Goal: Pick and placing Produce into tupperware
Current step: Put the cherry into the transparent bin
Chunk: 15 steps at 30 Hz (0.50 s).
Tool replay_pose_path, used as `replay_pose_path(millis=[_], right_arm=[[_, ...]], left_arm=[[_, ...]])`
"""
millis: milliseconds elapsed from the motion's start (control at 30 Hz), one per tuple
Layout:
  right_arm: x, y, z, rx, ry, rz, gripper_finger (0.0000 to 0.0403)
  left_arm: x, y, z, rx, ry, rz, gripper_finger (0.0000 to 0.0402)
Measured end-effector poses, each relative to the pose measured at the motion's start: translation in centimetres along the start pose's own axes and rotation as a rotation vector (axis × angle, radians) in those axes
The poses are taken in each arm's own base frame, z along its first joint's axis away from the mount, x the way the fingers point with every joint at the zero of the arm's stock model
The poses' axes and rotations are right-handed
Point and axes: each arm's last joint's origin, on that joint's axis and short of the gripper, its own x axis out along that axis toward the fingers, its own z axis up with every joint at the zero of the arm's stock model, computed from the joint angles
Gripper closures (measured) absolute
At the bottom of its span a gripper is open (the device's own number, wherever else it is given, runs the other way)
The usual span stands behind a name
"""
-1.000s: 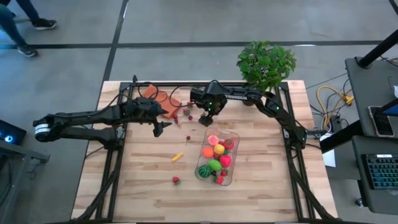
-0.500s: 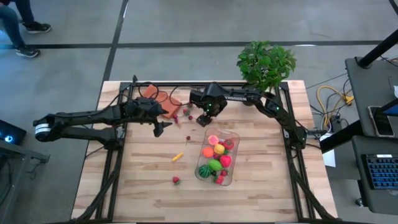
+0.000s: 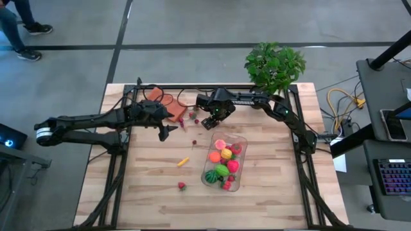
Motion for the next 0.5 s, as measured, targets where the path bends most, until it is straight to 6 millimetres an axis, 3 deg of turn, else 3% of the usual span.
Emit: replay_pose_path(millis=[500], right_arm=[[0.28, -0.05, -0.05, -0.006, 0.005, 0.006, 0.0279]], left_arm=[[0.00, 0.01, 0.00, 0.000, 0.000, 0.002, 0.0117]])
